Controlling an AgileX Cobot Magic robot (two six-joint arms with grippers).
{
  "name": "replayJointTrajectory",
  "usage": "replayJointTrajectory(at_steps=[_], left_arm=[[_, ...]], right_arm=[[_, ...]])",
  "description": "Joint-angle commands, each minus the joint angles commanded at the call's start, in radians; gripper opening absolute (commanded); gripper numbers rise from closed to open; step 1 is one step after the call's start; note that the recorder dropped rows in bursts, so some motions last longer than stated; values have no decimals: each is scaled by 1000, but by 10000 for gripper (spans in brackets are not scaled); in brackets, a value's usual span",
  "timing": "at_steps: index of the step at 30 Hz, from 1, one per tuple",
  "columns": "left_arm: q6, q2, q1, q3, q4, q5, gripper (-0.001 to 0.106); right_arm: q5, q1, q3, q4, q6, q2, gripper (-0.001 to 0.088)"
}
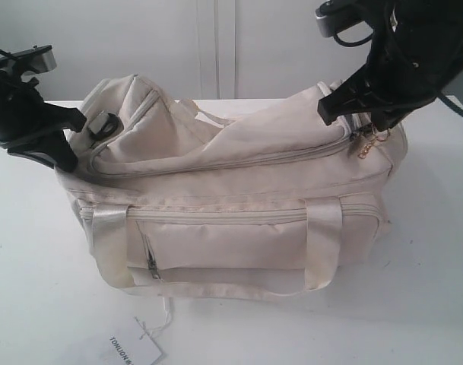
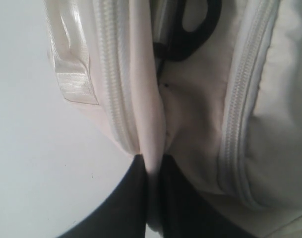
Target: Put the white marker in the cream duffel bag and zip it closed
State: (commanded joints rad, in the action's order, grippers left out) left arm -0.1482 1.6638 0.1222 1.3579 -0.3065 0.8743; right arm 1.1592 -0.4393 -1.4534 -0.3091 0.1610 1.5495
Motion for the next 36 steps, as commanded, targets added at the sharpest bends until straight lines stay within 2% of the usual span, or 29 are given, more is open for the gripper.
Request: replayJointTrajectory(at_steps=[2, 4, 8, 12, 20, 23, 31, 34, 36], left_arm=[[8, 0, 0, 0, 0, -7, 54], [8, 0, 0, 0, 0, -10, 155], [8, 0, 0, 0, -2, -10, 433], [14, 0, 0, 0, -3, -10, 543], [17, -34, 0, 0, -3, -10, 550], [17, -90, 0, 0, 20, 3, 550], [-9, -229, 0, 0, 45, 33, 546], [-13, -283, 2, 0, 31, 55, 469], [-31, -318, 2, 0, 2, 70, 336]], right_arm=[[-3, 0, 0, 15, -2, 0, 0], [-7, 0, 0, 32, -4, 0, 0], [-18, 0, 0, 64, -4, 0, 0], [-22, 0, 0, 100, -11, 0, 0], [-41, 19, 0, 185, -11, 0, 0], [-48, 52, 0, 254, -29, 0, 0], [-50, 113, 0, 339, -36, 0, 0], [-50, 145, 0, 447, -73, 0, 0], [-50, 172, 0, 516, -99, 0, 0]])
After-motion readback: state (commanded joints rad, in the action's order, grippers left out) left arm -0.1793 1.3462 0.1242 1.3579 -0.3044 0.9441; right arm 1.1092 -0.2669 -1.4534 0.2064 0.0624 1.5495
